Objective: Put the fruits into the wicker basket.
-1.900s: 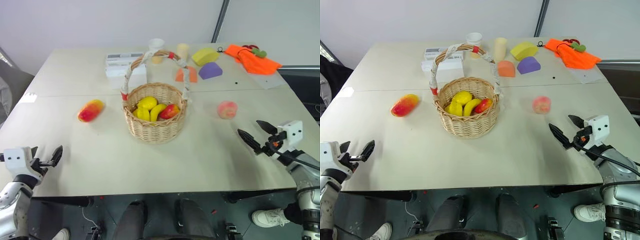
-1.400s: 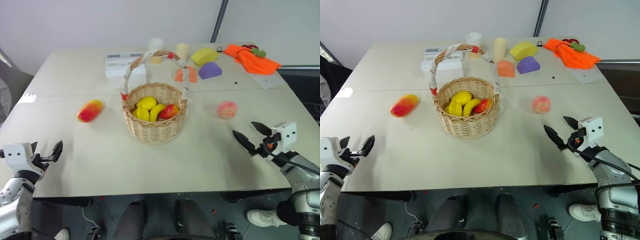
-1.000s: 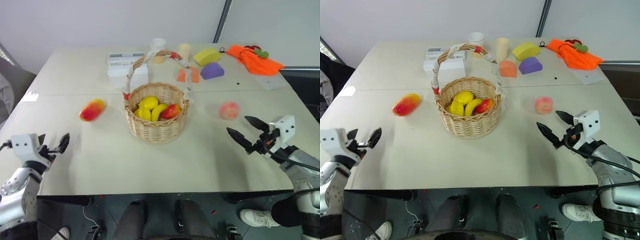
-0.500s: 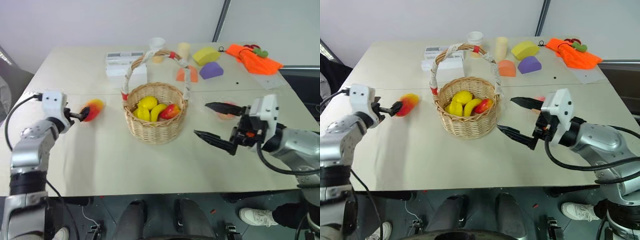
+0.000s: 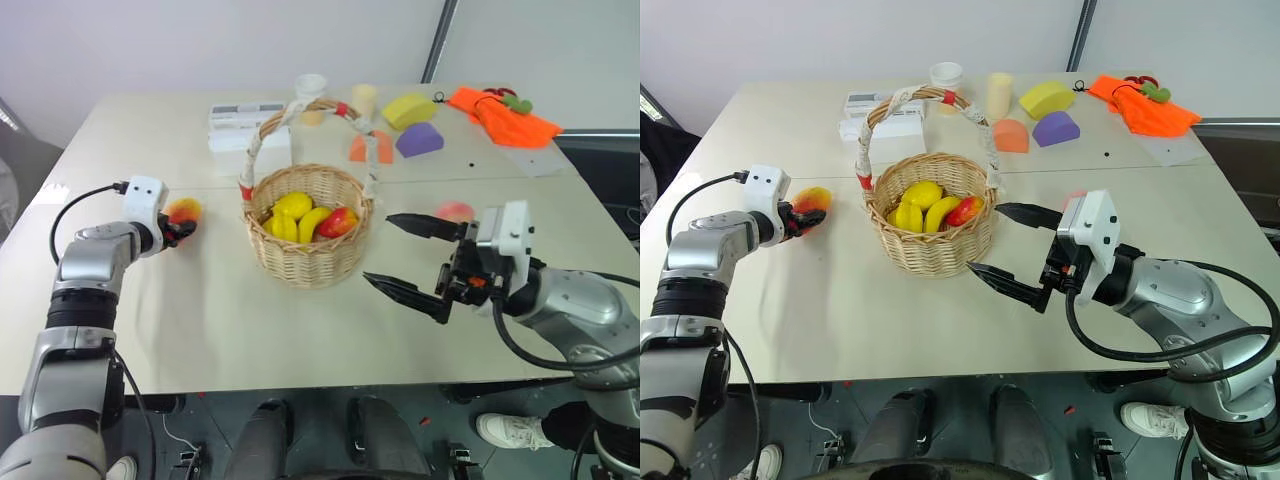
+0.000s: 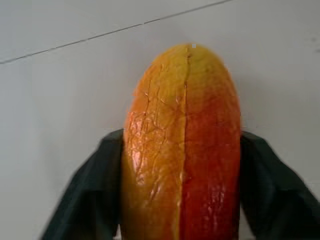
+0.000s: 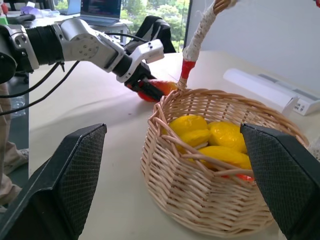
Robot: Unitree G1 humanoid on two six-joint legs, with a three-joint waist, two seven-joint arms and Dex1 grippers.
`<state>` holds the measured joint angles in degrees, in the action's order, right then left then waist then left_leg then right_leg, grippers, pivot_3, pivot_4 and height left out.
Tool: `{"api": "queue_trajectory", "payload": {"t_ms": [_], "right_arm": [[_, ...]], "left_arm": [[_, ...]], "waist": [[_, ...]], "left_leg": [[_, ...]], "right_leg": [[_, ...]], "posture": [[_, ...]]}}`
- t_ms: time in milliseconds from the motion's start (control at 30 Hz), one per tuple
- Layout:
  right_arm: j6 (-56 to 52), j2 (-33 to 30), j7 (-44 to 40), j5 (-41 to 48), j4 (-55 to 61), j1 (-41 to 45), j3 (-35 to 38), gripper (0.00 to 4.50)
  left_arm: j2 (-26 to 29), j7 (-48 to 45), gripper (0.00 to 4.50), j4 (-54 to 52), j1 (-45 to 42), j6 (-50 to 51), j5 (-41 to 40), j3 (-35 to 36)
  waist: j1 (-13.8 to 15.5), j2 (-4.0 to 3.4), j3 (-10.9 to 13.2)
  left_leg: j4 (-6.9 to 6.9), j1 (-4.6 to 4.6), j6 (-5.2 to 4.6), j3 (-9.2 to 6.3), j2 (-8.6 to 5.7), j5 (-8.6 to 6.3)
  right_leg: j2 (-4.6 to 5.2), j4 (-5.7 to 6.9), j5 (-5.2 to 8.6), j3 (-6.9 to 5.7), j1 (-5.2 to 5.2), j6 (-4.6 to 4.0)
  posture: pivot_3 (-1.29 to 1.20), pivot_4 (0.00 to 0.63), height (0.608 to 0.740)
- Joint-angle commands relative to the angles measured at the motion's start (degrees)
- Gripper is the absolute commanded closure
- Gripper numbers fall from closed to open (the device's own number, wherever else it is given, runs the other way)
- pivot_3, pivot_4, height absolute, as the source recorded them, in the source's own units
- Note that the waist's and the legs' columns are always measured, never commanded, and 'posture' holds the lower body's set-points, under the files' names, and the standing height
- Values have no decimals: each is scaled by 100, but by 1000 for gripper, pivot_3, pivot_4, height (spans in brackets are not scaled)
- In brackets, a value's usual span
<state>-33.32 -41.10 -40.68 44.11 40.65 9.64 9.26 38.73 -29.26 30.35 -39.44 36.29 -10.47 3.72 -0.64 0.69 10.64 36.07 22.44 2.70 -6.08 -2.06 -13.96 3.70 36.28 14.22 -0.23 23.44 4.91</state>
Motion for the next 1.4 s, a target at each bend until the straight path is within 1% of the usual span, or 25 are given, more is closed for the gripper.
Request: {"api": "queue_trajectory", "payload": {"t_ms": [33,67,133,200,267,333,400,467,533,567,667,767,800,867,900,933,1000,1067,1200,1333,1400], "right_arm": [[100,38,64,57,238,35,14,0],[101,34,79,42,239,48,14,0],[95,15,114,39,192,79,80,0],[103,-28,106,34,92,89,180,0],[119,-69,72,13,-73,107,286,0],[157,-101,17,-35,-258,137,349,0],[202,-111,-34,-78,-414,170,364,0],[259,-114,-99,-159,-547,202,316,0],[273,-88,-99,-197,-610,260,266,0],[269,-71,-84,-209,-621,284,252,0],[250,-36,-9,-266,-632,321,236,0],[205,-37,151,-412,-666,282,225,0],[159,-47,226,-472,-711,257,222,0],[135,-65,386,-707,-868,198,200,0],[163,-57,426,-797,-918,184,193,0],[112,-29,542,-888,-1041,207,178,0],[105,42,721,-1100,-1268,293,101,0],[118,146,941,-1385,-1624,476,-40,0],[90,506,1643,-2110,-2862,1185,-276,0],[84,645,1969,-2593,-3849,1645,-334,0],[102,644,1969,-2777,-4277,1780,-402,0]], "left_arm": [[203,20,2457,-169,-11,-296,124,192],[270,-30,2457,-363,123,-559,111,270],[357,-656,2457,-1430,630,-778,-560,794],[502,-1591,2457,-3030,1349,-543,-1479,1115],[691,-2164,2457,-4466,1884,137,-2487,1216],[777,-2274,2457,-5316,2025,565,-3065,1136],[719,-2048,2457,-5716,1856,812,-3251,934],[343,-1375,2457,-5780,1221,1079,-2984,378],[-50,-754,2457,-5544,502,1198,-2317,-365],[-212,-574,2457,-5434,228,1249,-2105,-629],[-620,-229,2457,-5017,-336,1407,-1795,-979],[-768,-178,2457,-4580,-562,1349,-1517,-1187],[-744,-257,1658,-4508,-559,1294,-1452,-1254],[-701,-385,1041,-4390,-539,1182,-1340,-1327],[-695,-423,469,-4357,-533,1146,-1298,-1331],[-638,-531,51,-4351,-514,1008,-1243,-1335],[-565,-767,51,-4398,-448,753,-1234,-1285],[-479,-1076,51,-4534,-248,603,-1422,-1120],[-185,-1946,51,-5033,645,-101,-1870,-605],[16,-2263,51,-5263,1220,-100,-2186,-290],[98,-2322,51,-5378,1480,-136,-2245,-154]], "waist": [[2,0,0],[-2,1,1],[-34,4,2],[-27,5,3],[-9,5,4],[52,1,6],[126,-1,7],[171,-2,8],[189,4,9],[176,5,9],[103,7,11],[-7,8,11],[-27,8,11],[-27,8,11],[-14,8,11],[-4,7,11],[-9,7,11],[-21,7,11],[-42,4,12],[12,6,13],[14,5,13]], "left_leg": [[0,0,0,0,0,0],[1,0,0,0,0,0],[0,0,0,3,2,0],[-4,6,1,7,7,0],[-6,13,2,7,8,0],[-6,16,2,5,-1,0],[0,14,2,8,-10,0],[13,3,1,11,-16,1],[20,1,-10,14,-17,7],[25,0,-13,24,-19,9],[27,-1,-14,48,-19,10],[10,-1,-26,83,-17,3],[6,-1,-34,85,-16,-2],[3,-1,-48,88,-6,-10],[2,0,-49,85,-2,-11],[1,0,-50,83,0,-11],[2,0,-49,84,1,-11],[6,-2,-49,92,1,-11],[8,-10,-48,121,5,-10],[12,-2,-46,125,8,-9],[12,-2,-47,129,6,-9]], "right_leg": [[2,0,0,0,0,0],[3,0,0,0,-1,0],[7,-1,0,3,1,0],[19,-2,0,10,10,-1],[30,-4,0,11,16,-2],[44,-8,1,8,12,-5],[51,-17,13,7,2,-25],[52,-18,13,5,-19,-26],[43,-17,13,-4,-35,-22],[40,-18,18,-5,-40,-3],[39,-17,1,-2,-40,5],[37,-6,-4,11,-11,31],[33,-4,-3,12,-5,32],[14,-3,-3,19,2,31],[8,-3,-2,20,4,30],[6,-3,-2,20,5,30],[4,-2,-2,23,5,28],[4,-3,-2,33,4,26],[3,-4,-4,67,8,3],[4,-5,-8,78,12,9],[8,-7,-9,78,12,11]], "posture": [[0,150,732],[0,150,732],[0,150,732],[0,150,732],[0,150,732],[0,150,732],[0,150,732],[0,150,732],[0,150,732],[0,150,732],[0,150,732],[0,150,732],[0,150,732],[0,150,732],[0,150,732],[0,150,732],[0,150,732],[0,150,732],[0,150,732],[0,150,732],[0,150,732]]}}
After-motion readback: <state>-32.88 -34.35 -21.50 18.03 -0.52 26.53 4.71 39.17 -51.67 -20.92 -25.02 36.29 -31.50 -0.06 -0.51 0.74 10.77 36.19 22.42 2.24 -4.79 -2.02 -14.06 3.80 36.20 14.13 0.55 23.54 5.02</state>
